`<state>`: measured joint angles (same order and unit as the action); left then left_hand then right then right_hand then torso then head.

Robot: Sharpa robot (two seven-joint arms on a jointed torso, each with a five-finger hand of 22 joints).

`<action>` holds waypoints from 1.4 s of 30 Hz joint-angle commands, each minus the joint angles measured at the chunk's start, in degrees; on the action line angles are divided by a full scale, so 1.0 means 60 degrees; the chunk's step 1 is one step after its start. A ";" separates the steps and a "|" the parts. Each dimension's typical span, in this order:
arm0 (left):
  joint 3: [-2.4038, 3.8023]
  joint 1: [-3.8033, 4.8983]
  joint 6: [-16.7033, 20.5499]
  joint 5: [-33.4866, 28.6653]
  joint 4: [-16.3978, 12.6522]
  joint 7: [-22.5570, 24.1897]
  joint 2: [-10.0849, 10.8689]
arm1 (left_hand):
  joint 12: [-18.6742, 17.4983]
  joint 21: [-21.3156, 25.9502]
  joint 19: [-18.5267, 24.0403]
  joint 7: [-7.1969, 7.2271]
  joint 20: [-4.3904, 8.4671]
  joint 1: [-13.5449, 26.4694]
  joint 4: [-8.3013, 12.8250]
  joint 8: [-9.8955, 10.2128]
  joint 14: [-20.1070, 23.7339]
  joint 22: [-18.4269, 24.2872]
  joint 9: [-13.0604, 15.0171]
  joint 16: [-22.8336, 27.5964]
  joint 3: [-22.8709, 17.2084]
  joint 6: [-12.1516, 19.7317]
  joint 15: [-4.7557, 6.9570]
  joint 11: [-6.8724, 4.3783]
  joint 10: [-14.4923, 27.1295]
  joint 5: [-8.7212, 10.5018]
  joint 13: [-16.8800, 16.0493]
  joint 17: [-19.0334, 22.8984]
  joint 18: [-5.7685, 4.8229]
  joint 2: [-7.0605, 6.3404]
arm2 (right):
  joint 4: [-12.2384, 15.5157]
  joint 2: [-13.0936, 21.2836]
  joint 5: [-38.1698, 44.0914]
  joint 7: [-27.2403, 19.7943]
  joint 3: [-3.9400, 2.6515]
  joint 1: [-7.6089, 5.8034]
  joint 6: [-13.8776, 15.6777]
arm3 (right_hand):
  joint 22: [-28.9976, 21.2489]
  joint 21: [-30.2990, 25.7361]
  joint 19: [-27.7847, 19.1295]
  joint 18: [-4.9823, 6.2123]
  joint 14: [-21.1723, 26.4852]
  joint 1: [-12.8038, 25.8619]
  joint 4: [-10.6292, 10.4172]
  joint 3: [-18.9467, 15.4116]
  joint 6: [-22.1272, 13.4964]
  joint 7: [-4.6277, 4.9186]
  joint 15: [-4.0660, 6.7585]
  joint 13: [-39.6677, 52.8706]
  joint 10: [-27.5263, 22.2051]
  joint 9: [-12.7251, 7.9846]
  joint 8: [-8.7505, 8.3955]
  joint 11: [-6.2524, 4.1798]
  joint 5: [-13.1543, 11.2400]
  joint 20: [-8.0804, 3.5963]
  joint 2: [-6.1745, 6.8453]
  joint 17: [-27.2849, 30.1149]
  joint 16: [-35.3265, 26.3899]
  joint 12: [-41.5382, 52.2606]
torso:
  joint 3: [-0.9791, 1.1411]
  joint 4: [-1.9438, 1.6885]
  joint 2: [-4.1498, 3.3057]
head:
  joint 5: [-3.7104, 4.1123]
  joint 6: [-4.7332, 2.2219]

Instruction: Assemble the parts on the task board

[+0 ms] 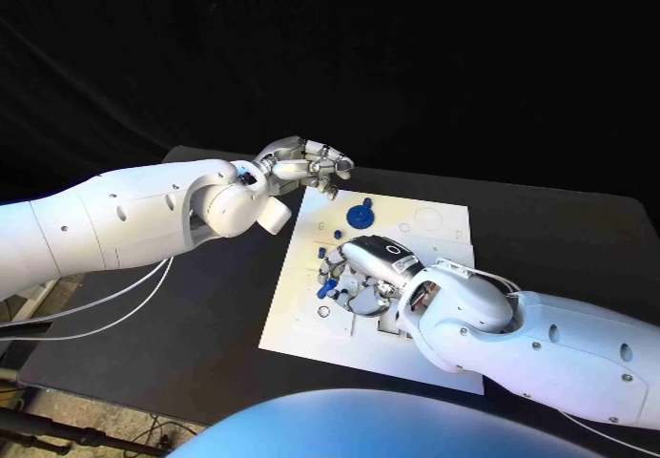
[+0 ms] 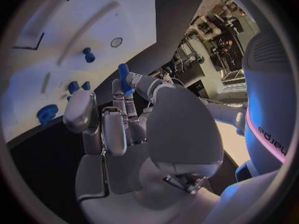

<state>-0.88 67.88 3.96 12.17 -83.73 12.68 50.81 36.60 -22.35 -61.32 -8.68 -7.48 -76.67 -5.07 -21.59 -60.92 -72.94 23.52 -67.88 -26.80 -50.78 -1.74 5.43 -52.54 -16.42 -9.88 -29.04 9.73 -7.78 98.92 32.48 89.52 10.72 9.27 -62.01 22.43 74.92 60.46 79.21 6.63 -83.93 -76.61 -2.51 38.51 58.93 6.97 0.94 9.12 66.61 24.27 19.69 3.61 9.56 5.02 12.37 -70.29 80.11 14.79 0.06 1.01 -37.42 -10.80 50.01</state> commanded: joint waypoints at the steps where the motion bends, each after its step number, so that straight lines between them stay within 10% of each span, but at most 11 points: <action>1: 0.0003 0.0005 -0.0132 -0.0062 -0.0001 0.0011 -0.0028 | 0.0041 0.0040 -0.0057 0.0005 -0.0036 0.0074 -0.0062 -0.0049 0.0029 0.0012 0.0010 0.0026 -0.0001 0.0081 0.0019 -0.0007 0.0045 -0.0032 0.0005 0.0004 0.0096 0.0056 | -0.0094 -0.0099 -0.0002 -0.0212 0.0011 0.0073 -0.0490 | 0.0160 -0.0036 -0.0021 -0.0096 -0.0334 0.0076 0.0066 -0.0011 -0.0083 0.0004 0.0036 -0.0003 0.0062 0.0244 0.0044 -0.0040 0.0036 -0.0057 -0.0044 -0.0006 0.0042 -0.0073 | 0.0007 0.0002 -0.0007 | -0.0069 -0.0002; 42: 0.0000 0.0005 -0.0173 -0.0048 -0.0039 0.0011 0.0007 | 0.0047 0.0056 -0.0068 0.0004 -0.0039 0.0110 -0.0097 -0.0058 0.0024 0.0015 0.0022 0.0024 0.0016 0.0102 0.0015 -0.0004 0.0052 -0.0046 0.0005 0.0002 0.0095 0.0057 | -0.0484 -0.0385 0.0771 0.0598 0.0084 0.0181 -0.1425 | 0.0140 -0.0098 -0.0044 -0.0086 -0.0331 0.0130 0.0093 -0.0005 -0.0120 0.0014 0.0021 0.0009 0.0054 0.0266 0.0029 -0.0027 0.0046 -0.0044 -0.0042 0.0014 0.0033 -0.0116 | 0.0003 0.0007 -0.0001 | -0.0125 -0.0002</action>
<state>-0.91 67.87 3.83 12.17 -83.79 12.45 50.89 36.60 -22.35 -61.53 -8.48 -7.69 -76.44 -5.22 -21.59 -60.92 -72.95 23.56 -67.88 -26.64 -50.58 -1.74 5.43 -52.54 -16.42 -9.88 -29.04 9.73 -7.55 96.06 30.26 92.64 13.26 9.74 -60.97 15.13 74.95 60.19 79.21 6.63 -83.93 -76.21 -2.36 38.35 58.29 6.99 0.93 9.05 66.88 25.74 19.48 3.54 9.60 5.02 12.30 -70.30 80.11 14.05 0.08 1.05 -37.42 -11.50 50.01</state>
